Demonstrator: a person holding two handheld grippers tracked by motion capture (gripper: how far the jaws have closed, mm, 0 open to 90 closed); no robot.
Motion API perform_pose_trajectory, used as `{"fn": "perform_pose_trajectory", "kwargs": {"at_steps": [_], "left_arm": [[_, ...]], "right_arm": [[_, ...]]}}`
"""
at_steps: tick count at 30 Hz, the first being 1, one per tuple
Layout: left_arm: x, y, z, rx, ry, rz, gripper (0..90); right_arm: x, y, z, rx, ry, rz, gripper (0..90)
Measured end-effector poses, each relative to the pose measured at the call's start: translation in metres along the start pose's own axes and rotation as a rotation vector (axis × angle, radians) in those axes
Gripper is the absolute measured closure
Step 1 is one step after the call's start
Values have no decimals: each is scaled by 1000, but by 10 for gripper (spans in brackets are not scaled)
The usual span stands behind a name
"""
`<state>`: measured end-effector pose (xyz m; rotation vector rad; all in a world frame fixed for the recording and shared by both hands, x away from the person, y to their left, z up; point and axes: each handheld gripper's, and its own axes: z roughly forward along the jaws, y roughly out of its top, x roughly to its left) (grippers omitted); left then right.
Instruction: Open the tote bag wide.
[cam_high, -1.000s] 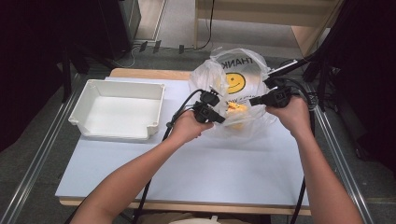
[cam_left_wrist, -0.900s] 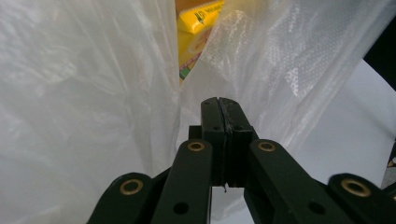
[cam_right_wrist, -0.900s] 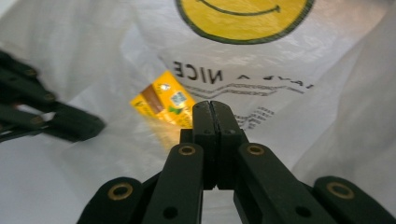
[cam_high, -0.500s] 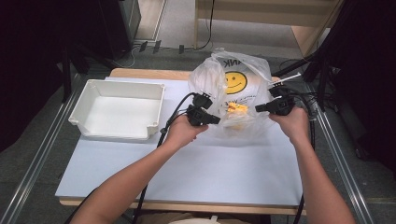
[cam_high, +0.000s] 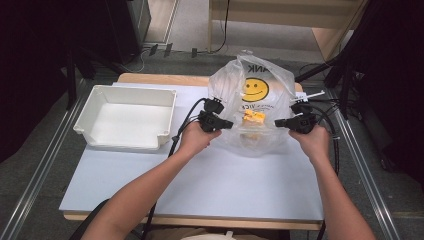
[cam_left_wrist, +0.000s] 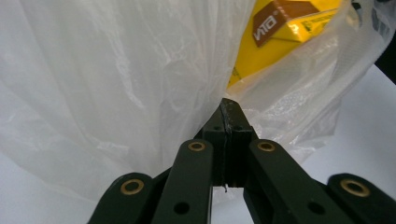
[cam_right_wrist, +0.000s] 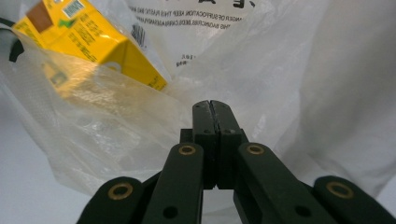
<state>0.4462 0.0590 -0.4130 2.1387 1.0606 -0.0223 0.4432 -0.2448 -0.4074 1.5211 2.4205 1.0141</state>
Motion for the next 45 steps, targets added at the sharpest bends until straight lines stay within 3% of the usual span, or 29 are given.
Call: {"fn": "perform_pose_trajectory", "kwargs": {"at_steps": [9,18,21,24,27,30,36,40,42,45], "left_arm": [[13,-5,13,16,11,-18,900],[25,-15,21,30,23,-42,900],[26,-16,22,27,29,-47,900],[30,-18,23,29,50,-41,900],[35,-19,23,32,68,-60,900],[36,-19,22,27,91,-53,900],[41,-20,20,14,111,-37,900],[44,-20,20,10,139,-47,900],[49,-21,19,9,131,-83,900],[54,-23,18,13,134,-93,900]], "right_arm": [[-3,-17,16,-37,-6,6,900],[-7,-39,32,4,-31,27,900],[-8,-43,32,-6,-32,28,900],[-12,-53,33,4,-41,50,900],[-17,-60,32,-7,-32,84,900],[-21,-64,27,-9,-55,77,900],[-35,-73,18,-35,-47,114,900],[-39,-74,18,-41,-40,118,900],[-42,-75,18,-46,-32,122,900],[-45,-77,15,-50,-30,131,900]]}}
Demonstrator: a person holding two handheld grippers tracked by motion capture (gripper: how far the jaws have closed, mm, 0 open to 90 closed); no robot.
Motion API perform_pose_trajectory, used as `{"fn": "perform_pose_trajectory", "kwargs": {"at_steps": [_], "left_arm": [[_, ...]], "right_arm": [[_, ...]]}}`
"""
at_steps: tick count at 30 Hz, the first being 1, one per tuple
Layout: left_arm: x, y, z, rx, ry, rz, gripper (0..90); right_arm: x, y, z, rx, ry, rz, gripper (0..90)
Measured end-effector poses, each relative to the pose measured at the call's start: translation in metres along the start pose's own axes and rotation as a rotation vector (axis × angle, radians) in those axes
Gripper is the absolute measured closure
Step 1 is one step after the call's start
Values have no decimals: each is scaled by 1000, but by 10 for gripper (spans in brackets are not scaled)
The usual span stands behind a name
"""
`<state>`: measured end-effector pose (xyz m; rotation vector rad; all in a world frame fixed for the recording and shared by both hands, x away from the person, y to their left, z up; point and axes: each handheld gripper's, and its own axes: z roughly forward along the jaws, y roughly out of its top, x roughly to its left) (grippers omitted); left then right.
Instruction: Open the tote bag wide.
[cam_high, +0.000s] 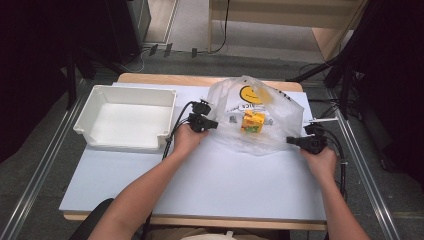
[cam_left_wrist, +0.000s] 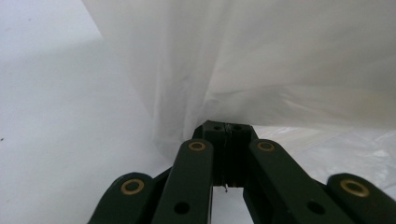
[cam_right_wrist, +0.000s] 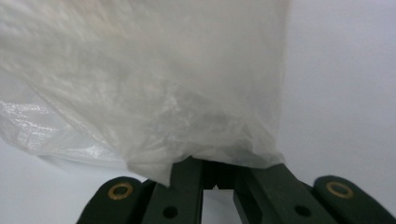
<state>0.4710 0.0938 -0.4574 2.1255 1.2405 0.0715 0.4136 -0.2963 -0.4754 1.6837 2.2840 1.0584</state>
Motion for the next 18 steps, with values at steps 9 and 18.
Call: {"fn": "perform_pose_trajectory", "kwargs": {"at_steps": [9,18], "left_arm": [[3,-2,-1,0,-1,-4,900],[-15,-1,-21,-29,-46,52,900]], "right_arm": [[-14,-5,-8,-15,-21,48,900],[3,0,-24,-56,-1,-1,900]]}}
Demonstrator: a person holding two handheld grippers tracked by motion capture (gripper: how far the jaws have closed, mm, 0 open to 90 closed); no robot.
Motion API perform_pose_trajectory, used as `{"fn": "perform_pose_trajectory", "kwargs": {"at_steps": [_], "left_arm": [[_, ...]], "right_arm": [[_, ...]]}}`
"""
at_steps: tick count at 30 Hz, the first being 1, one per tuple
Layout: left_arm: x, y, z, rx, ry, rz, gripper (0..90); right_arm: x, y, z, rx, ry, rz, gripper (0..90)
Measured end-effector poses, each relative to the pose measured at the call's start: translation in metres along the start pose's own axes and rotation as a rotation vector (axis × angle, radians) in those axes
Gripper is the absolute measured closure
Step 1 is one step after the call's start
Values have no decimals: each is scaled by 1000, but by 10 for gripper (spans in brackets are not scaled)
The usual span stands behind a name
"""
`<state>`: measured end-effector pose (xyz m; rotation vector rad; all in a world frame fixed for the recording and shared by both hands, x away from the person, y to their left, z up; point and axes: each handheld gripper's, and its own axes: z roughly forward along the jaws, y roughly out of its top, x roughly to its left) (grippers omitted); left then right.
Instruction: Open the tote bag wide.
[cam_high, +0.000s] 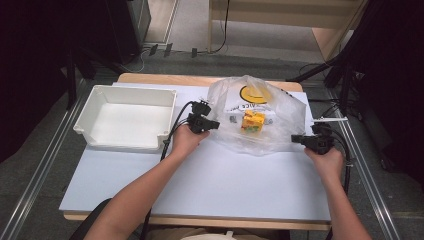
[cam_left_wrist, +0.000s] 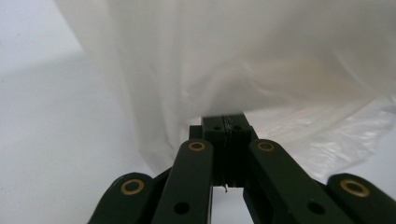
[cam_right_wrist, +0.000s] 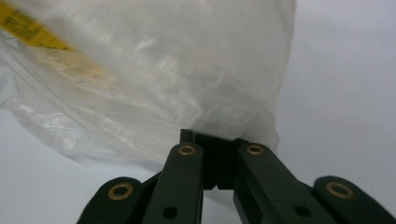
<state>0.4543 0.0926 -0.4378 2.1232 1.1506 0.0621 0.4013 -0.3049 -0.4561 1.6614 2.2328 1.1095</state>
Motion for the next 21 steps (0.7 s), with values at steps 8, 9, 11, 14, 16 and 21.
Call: {"fn": "perform_pose_trajectory", "kwargs": {"at_steps": [8,9,11,14,16,21], "left_arm": [[-18,5,-20,-46,-39,51,900],[-18,5,-20,-46,-39,51,900],[-25,8,-28,-55,-46,72,900],[-31,14,-38,-71,-61,88,900],[-34,20,-45,-73,-65,96,900],[-39,43,-61,-99,-72,111,900]], "right_arm": [[22,6,-17,-21,15,-72,900],[22,6,-17,-21,15,-72,900],[32,10,-22,-31,34,-92,900],[44,16,-29,-31,49,-120,900],[52,22,-35,-36,60,-136,900],[69,46,-51,-59,76,-173,900]]}}
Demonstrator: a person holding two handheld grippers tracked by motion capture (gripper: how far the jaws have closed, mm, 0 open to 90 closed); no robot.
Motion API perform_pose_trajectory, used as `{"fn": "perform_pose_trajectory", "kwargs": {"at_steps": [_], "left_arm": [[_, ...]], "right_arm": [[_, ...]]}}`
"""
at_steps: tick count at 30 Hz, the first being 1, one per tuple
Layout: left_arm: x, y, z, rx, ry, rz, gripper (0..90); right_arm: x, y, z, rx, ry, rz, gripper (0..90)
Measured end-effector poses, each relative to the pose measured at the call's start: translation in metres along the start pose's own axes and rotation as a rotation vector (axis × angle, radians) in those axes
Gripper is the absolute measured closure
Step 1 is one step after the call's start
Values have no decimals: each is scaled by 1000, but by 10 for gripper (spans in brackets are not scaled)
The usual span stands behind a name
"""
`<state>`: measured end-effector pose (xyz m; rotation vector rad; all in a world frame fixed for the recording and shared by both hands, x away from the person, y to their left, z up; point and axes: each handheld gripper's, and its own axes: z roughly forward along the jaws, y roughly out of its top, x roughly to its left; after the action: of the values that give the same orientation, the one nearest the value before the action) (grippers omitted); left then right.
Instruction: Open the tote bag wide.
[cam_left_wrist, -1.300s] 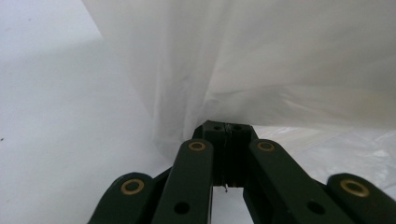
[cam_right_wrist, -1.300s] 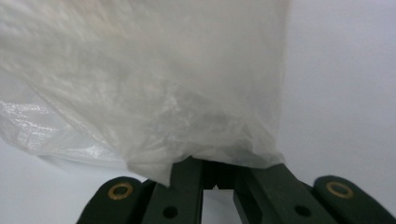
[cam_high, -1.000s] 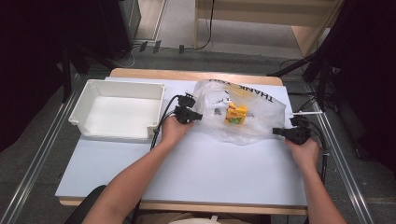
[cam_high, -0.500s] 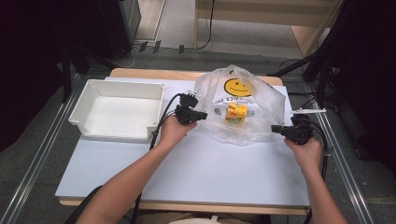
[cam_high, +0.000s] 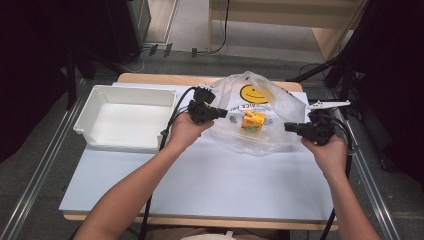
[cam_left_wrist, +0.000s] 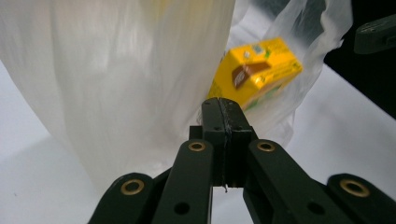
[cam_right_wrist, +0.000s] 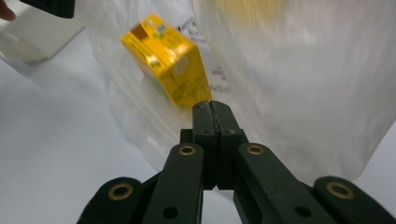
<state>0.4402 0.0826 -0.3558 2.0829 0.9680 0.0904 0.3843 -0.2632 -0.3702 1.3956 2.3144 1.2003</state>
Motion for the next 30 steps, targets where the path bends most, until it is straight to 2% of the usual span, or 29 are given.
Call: {"fn": "perform_pose_trajectory", "kwargs": {"at_steps": [5,9,11,13,15,16,18,20,23,26,30], "left_arm": [[-5,27,-7,-15,4,32,900],[-8,46,-10,-24,10,64,900],[-2,52,-5,-30,36,70,900],[9,54,3,-32,46,49,900],[22,52,14,-15,60,20,900],[28,50,18,-22,70,6,900],[37,47,26,-20,75,-12,900],[41,46,30,-12,78,-20,900],[50,42,43,19,92,-35,900],[56,39,51,19,82,-40,900],[62,35,60,19,74,-69,900]], "right_arm": [[4,33,-9,-39,11,-32,900],[2,57,-10,-54,-3,-54,900],[-2,66,-4,-48,-14,-57,900],[-10,71,5,-36,-38,-54,900],[-21,71,15,-19,-29,-19,900],[-27,70,20,-10,-36,5,900],[-37,65,30,5,-56,21,900],[-40,63,33,14,-62,30,900],[-52,57,47,28,-73,56,900],[-58,54,54,29,-82,65,900],[-66,49,64,24,-89,84,900]]}}
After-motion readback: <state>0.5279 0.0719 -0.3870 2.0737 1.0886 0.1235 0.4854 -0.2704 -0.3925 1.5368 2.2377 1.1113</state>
